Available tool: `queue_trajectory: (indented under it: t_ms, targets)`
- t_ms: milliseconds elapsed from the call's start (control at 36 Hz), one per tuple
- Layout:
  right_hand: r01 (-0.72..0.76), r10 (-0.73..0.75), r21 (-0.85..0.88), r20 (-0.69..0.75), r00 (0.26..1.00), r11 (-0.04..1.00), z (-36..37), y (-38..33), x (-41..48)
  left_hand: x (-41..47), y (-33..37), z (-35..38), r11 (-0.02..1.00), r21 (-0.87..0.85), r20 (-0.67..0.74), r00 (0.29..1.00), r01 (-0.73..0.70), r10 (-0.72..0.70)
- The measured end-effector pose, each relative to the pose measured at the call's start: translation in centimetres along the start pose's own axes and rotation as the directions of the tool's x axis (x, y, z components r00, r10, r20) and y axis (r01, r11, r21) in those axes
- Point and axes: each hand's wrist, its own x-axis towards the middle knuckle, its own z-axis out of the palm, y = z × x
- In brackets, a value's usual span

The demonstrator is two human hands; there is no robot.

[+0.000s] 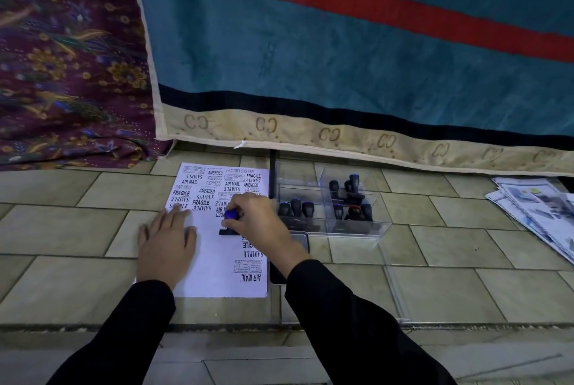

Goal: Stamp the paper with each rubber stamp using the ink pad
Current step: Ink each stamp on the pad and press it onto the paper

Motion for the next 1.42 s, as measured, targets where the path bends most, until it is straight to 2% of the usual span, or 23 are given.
queue_trajectory:
  t_ms: [250, 472, 833, 889, 944, 1028, 1194, 1278, 1417]
  targets:
    - [-0.02, 0.02, 0.018, 0.01, 1.0, 1.0, 0.7, -0.2, -0.2, -0.1, 0.0, 0.1, 1.0, -0.01, 0.001, 1.0, 0.007, -0.007]
    - [-0.011, 0.015, -0.073, 0.051, 0.999, 0.997, 0.9, -0.9, -1.0, -0.2, 0.1, 0.0, 1.0, 0.008, 0.004, 1.0, -0.005, 0.005]
    - [-0.048, 0.048, -0.006, 0.014, 0.999, 0.999, 1.0, -0.7, -1.5, -0.4, 0.5, -0.5, 1.0, 0.0, 0.009, 1.0, 0.002, -0.002]
    - [-0.077, 0.079, 0.063, -0.029, 0.996, 0.995, 0.3, -0.4, -1.2, -0.6, 0.5, -0.6, 1.0, -0.001, 0.006, 1.0, 0.005, -0.005]
    - [-0.129, 0.156, 0.186, -0.14, 0.978, 0.974, -1.3, 0.1, -0.7, -0.5, 0.6, -0.7, 1.0, -0.001, 0.001, 1.0, 0.006, -0.006]
    - [-0.171, 0.286, 0.347, -0.312, 0.906, 0.922, -5.2, 1.7, -0.1, -0.6, 0.7, -0.7, 1.0, -0.002, 0.004, 1.0, 0.011, -0.011]
    - [-0.233, 0.356, 0.277, -0.585, 0.729, 0.932, -13.9, 6.7, 0.9, -0.6, 0.7, -0.6, 1.0, 0.001, -0.004, 1.0, 0.015, -0.015]
    - [-0.317, 0.366, 0.191, -0.59, 0.72, 0.929, -15.6, 9.6, 1.0, -0.5, 0.6, -0.5, 1.0, 0.007, -0.009, 1.0, 0.008, -0.008]
    - [-0.411, 0.372, 0.022, -0.474, 0.798, 0.911, -15.4, 12.8, 1.5, -0.4, 0.4, -0.2, 1.0, 0.011, -0.025, 1.0, 0.006, -0.006]
